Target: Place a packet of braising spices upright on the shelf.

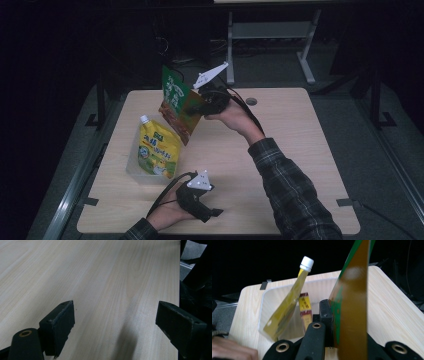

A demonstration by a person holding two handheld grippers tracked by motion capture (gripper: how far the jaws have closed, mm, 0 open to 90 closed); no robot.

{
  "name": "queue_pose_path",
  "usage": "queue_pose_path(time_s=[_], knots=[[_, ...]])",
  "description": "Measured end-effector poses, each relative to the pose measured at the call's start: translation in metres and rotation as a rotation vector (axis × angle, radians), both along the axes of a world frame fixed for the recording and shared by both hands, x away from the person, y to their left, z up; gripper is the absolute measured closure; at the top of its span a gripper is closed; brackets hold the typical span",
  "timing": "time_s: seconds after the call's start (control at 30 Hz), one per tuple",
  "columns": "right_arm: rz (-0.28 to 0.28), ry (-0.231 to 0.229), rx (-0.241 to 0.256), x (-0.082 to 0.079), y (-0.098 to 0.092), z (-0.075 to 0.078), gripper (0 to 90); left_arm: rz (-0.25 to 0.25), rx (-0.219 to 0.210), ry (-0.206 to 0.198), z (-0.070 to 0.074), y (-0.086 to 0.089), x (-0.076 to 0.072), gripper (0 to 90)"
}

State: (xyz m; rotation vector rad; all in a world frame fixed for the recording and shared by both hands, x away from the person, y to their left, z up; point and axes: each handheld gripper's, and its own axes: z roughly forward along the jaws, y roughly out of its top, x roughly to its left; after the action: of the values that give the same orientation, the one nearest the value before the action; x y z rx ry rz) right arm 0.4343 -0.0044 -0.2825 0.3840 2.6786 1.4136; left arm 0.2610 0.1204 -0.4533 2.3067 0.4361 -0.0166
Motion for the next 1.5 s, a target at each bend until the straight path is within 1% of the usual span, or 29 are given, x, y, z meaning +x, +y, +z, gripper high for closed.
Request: queue_pose_path(time_s=[0.03,0.07,0.1,0.2,0.27,0.3,0.33,0.37,0.4,0.5,0.6,0.63,0.67,0.7,0.73,0.9,0.97,1.1,1.2,1.27,1.37,1.4,1.43,1.5], knots=[[0.008,-0.008,-0.004,0.002,0.003,0.000,90.0,-0.004,0.005,-0.002,0.000,0.000,0.000,15.1],[0.004,0.000,0.002,0.002,0.006,0.000,90.0,-0.004,0.003,-0.001,0.000,0.000,0.000,15.1],[0.010,-0.005,0.000,0.004,0.009,-0.001,90.0,-0.005,0.004,0.000,0.000,0.000,0.000,15.1],[0.012,0.003,0.006,0.007,0.018,-0.003,90.0,-0.004,0.002,0.003,-0.001,0.000,0.000,15.2],[0.017,0.006,-0.002,0.010,0.025,-0.006,90.0,-0.004,0.002,0.004,-0.001,0.000,0.000,15.2],[0.024,-0.004,-0.007,0.011,0.027,-0.007,90.0,0.002,-0.005,0.007,-0.002,-0.001,0.000,15.2],[0.024,0.002,-0.010,0.012,0.029,-0.009,90.0,0.008,-0.011,0.012,-0.002,-0.001,-0.001,15.2],[0.021,0.011,-0.012,0.013,0.031,-0.010,90.0,0.003,-0.006,0.009,-0.001,-0.001,-0.001,15.2],[0.025,0.009,-0.015,0.014,0.034,-0.013,90.0,0.004,-0.008,0.010,-0.001,-0.001,-0.001,15.2],[0.034,0.012,-0.050,0.017,0.042,-0.021,90.0,-0.009,0.007,0.001,0.000,-0.001,0.000,15.2],[0.043,0.021,-0.068,0.020,0.047,-0.027,90.0,-0.008,0.009,0.002,0.000,0.000,0.000,15.2],[0.046,0.019,-0.074,0.021,0.049,-0.030,90.0,0.001,-0.005,0.010,-0.001,-0.001,-0.001,15.2],[0.045,0.030,-0.079,0.021,0.051,-0.032,90.0,0.000,-0.006,0.010,-0.001,-0.001,-0.001,15.2],[0.047,0.026,-0.085,0.022,0.053,-0.034,90.0,-0.003,-0.001,0.008,0.000,-0.001,-0.001,15.2],[0.047,0.038,-0.093,0.023,0.056,-0.036,90.0,-0.003,-0.001,0.007,0.000,-0.001,-0.001,15.2],[0.057,0.045,-0.114,0.025,0.064,-0.043,90.0,-0.002,0.001,0.011,0.000,-0.001,-0.001,15.2],[0.055,0.048,-0.112,0.027,0.066,-0.045,90.0,-0.001,0.001,0.013,0.000,-0.001,-0.001,15.2],[0.051,0.049,-0.112,0.029,0.069,-0.045,89.8,-0.005,0.000,0.024,-0.001,-0.002,-0.001,15.3],[0.035,0.049,-0.117,0.030,0.071,-0.044,88.6,-0.008,0.004,0.026,-0.001,-0.002,-0.001,15.3],[0.035,0.032,-0.117,0.031,0.074,-0.044,87.5,-0.007,0.002,0.028,-0.002,-0.002,-0.001,15.4],[0.022,0.020,-0.118,0.030,0.079,-0.043,86.2,-0.008,-0.001,0.029,-0.002,-0.003,-0.001,15.4],[0.020,0.012,-0.117,0.031,0.081,-0.044,84.8,-0.009,-0.001,0.029,-0.002,-0.003,-0.001,15.5],[0.011,0.017,-0.115,0.030,0.082,-0.043,83.6,-0.009,0.000,0.029,-0.002,-0.003,-0.001,15.4],[0.007,0.007,-0.112,0.030,0.084,-0.044,80.2,-0.011,-0.001,0.032,-0.003,-0.003,-0.001,15.4]])
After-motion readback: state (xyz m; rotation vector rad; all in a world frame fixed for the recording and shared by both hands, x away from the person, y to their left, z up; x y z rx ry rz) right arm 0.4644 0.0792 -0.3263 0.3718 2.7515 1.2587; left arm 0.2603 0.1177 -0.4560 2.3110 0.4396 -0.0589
